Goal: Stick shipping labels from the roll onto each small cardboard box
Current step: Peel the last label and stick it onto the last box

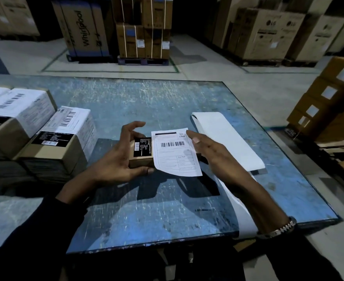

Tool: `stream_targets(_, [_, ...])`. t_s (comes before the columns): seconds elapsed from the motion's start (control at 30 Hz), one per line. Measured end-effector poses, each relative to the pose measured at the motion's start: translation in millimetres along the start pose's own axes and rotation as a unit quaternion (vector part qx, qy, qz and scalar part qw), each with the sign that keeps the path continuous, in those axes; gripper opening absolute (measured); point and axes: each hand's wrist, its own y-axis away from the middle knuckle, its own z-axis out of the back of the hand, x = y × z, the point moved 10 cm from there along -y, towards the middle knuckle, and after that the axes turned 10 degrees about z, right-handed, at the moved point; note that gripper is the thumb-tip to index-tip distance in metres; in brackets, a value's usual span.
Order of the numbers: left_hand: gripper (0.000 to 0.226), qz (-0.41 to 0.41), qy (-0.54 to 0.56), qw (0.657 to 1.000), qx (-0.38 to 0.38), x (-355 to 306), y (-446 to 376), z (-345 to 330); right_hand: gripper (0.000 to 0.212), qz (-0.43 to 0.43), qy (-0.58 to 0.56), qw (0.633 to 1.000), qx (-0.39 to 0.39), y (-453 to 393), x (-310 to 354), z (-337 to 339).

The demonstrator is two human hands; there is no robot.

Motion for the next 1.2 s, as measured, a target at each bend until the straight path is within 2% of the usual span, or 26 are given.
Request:
stream_targets(0.07, [0.115,-0.024,0.043,0.998,-0.037,-8,1,14,0.048,0.023,-0.033,0.998,-0.048,-9,13,13])
stream_targets(0.13, [0.115,-0.052,0.033,0.995,-0.083,-21,3,21,0.079,0.022,-0.041,0.997,-0.068,-21,19,24])
stream_targets(0.2, [0.113,-0.082,0.013,0.988,-0.129,-31,6,25,0.103,-0.028,-0.069,0.996,-0.045,-34,15,19])
stream_targets(0.23, [0.112,-0.090,0.013,0.985,-0.148,-34,7,27,0.105,-0.061,-0.100,0.993,-0.015,-39,12,11])
stream_targets(0.27, [0.113,-0.090,0.018,0.983,-0.161,-37,8,30,0.098,-0.082,-0.130,0.988,0.022,-44,10,1])
stream_targets(0.33, [0.118,-0.078,0.039,0.980,-0.177,-39,6,34,0.066,-0.077,-0.167,0.980,0.071,-57,14,-12])
stream_targets(0.43, [0.131,-0.036,0.078,0.981,-0.173,-27,-1,42,0.047,-0.018,-0.191,0.980,0.047,-78,33,-9])
stream_targets(0.5, [0.137,0.015,0.179,0.975,-0.129,-15,-14,45,0.047,0.029,-0.195,0.980,0.033,-92,50,-3])
stream_targets(0.57, [0.125,0.073,0.324,0.935,-0.122,-10,-28,48,0.052,0.066,-0.186,0.980,0.027,-103,63,4])
stream_targets(0.6, [0.112,0.091,0.365,0.915,-0.145,-11,-34,52,0.055,0.081,-0.181,0.980,0.028,-108,68,7])
stream_targets(0.7, [0.062,0.101,0.344,0.899,-0.252,-23,-48,70,0.061,0.109,-0.180,0.977,0.040,-119,76,10])
stream_targets(0.73, [0.059,0.098,0.348,0.889,-0.281,-24,-53,73,0.061,0.113,-0.181,0.976,0.039,-121,74,9])
stream_targets(0.8, [0.069,0.098,0.351,0.874,-0.321,-24,-57,74,0.057,0.120,-0.166,0.979,0.017,-122,70,8])
stream_targets(0.9, [0.073,0.090,0.327,0.865,-0.371,-23,-46,69,0.049,0.141,-0.097,0.985,-0.006,-120,68,0])
stream_targets(0.97, [0.073,0.074,0.320,0.858,-0.396,-26,-35,71,0.054,0.155,-0.055,0.986,-0.007,-116,72,-5])
stream_targets(1.07, [0.074,0.053,0.313,0.857,-0.405,-36,-27,77,0.065,0.171,-0.053,0.984,-0.009,-111,79,-9])
stream_targets(1.2, [0.074,0.058,0.313,0.864,-0.389,-39,-28,75,0.064,0.192,-0.069,0.978,-0.038,-106,81,-10])
